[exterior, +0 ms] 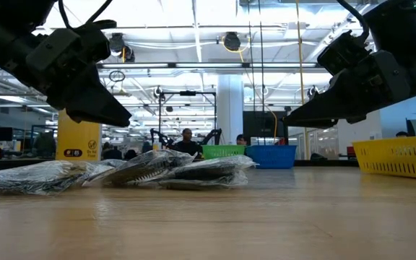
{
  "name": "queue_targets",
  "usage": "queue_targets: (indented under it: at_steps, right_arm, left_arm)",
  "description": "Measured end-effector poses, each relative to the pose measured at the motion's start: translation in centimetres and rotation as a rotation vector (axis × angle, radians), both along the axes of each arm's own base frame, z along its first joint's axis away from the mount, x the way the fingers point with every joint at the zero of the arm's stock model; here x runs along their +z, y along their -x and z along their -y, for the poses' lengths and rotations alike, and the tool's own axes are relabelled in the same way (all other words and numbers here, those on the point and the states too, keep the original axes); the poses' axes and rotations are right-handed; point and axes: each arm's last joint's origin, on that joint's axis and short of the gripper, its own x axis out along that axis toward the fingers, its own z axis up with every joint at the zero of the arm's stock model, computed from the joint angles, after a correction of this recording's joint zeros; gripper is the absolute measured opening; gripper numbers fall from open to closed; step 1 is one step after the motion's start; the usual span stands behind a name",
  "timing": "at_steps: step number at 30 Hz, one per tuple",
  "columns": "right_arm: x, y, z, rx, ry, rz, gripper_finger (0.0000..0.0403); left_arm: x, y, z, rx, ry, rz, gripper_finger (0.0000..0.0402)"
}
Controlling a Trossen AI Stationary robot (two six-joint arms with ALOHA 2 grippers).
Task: Pick & Place Travel size toiletries
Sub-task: Put the white toothpaste into the green basket
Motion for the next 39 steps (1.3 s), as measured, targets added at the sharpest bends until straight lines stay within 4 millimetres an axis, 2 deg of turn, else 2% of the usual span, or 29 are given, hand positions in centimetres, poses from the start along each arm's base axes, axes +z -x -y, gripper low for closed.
queue_targets:
  at_steps: [39]
  right_arm:
    - [0.0,-0.01,0.05,-0.004,0.001,0.0,0.0215]
  left_arm:
    - [0.1,-0.06,-0.06,0.022,-0.006,0.014,0.0131]
